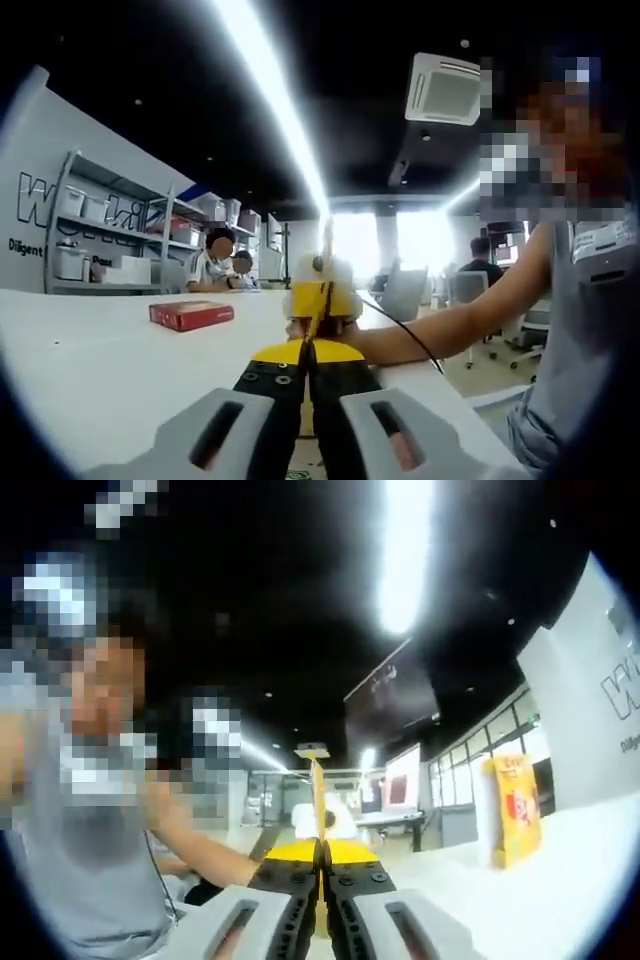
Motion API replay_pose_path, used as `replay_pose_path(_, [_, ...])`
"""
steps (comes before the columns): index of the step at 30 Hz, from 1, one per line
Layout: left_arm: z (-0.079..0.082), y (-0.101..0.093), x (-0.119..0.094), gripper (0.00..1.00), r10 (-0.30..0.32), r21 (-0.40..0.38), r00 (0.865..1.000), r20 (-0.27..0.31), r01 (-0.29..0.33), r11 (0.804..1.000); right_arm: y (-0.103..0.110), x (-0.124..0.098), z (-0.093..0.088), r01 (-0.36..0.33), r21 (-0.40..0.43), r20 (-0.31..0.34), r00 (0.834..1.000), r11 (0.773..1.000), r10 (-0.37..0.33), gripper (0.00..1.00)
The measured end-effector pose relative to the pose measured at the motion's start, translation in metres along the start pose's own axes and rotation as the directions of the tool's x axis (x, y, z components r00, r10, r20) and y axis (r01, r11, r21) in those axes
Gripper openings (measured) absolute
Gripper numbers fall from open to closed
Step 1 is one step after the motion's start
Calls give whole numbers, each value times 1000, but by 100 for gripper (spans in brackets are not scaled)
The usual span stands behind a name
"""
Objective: Tear open the coffee pouch, take out the coffee, and pour the coffee from the pouch into the cup
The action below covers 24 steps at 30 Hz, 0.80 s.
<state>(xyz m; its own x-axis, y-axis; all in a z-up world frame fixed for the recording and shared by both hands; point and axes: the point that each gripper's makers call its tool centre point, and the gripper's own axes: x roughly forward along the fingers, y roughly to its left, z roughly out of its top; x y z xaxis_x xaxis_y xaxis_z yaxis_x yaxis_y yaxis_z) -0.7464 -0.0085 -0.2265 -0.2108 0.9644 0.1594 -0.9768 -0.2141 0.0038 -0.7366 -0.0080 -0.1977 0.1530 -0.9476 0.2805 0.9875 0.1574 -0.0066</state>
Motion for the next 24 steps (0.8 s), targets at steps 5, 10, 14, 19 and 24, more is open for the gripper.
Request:
replay_pose_path(5, [1, 2, 0, 4, 9, -9, 1000, 1, -9, 1000, -3, 4, 2, 22, -24, 26, 999, 999, -22, 2])
replay_pose_path(10, [-1, -6, 3, 4, -20, 0, 1000, -6, 20, 1000, -17, -7, 9, 96, -50, 44, 995, 994, -94, 2])
replay_pose_path(14, [4, -3, 2, 7, -12, -11, 1000, 24, 13, 1000, -16, -6, 13, 115, -74, 64, 992, 991, -111, 2])
replay_pose_path(19, [8, -3, 1, 13, -10, -14, 999, 45, 10, 1000, -15, -7, 17, 123, -80, 88, 989, 989, -116, 2])
replay_pose_path(24, [10, -1, -1, 9, 2, -14, 998, 55, -2, 1000, -19, -10, 22, 127, -71, 113, 986, 989, -119, 2])
